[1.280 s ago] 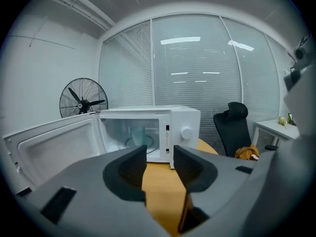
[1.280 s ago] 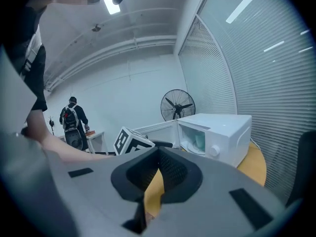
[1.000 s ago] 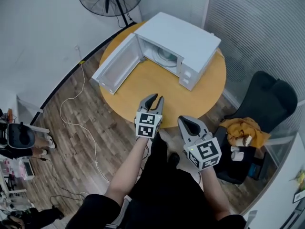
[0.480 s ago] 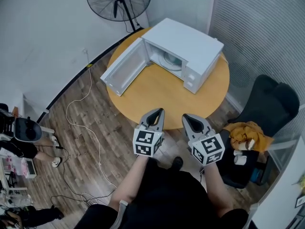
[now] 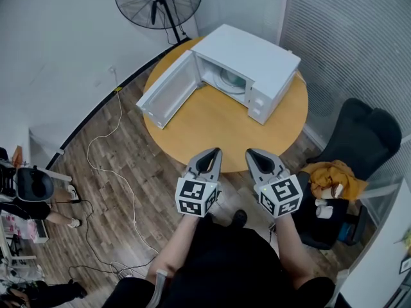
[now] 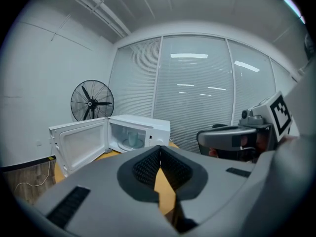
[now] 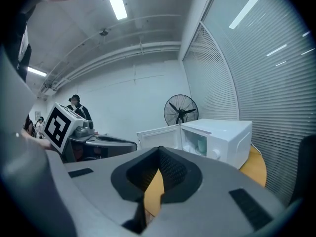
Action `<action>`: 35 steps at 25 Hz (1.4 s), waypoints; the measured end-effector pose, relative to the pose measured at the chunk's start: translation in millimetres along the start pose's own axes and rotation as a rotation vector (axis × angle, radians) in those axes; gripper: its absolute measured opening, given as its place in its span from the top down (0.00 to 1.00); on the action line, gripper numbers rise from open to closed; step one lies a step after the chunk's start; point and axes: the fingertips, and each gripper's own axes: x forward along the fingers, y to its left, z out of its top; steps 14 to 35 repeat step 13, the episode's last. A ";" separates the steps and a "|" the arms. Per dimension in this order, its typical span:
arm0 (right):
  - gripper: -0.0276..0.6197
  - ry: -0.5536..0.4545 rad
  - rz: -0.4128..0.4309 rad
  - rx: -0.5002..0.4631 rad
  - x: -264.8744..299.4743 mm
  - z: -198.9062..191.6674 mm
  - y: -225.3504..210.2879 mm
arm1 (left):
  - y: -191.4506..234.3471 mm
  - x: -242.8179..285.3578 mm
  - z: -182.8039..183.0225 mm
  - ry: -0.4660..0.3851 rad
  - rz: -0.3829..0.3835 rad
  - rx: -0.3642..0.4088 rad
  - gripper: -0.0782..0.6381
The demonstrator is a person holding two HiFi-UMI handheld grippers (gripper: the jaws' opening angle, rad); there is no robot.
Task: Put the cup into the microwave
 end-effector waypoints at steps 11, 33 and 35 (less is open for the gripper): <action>0.94 0.022 -0.022 0.002 -3.1 -6.8 -2.9 | 3.9 -0.6 -7.1 0.015 -0.009 -0.002 0.89; 0.94 0.024 -0.026 0.002 -2.7 -7.6 -5.0 | 4.1 1.1 -7.2 0.016 -0.010 0.000 0.89; 0.94 0.024 -0.026 0.002 -2.7 -7.6 -5.0 | 4.1 1.1 -7.2 0.016 -0.010 0.000 0.89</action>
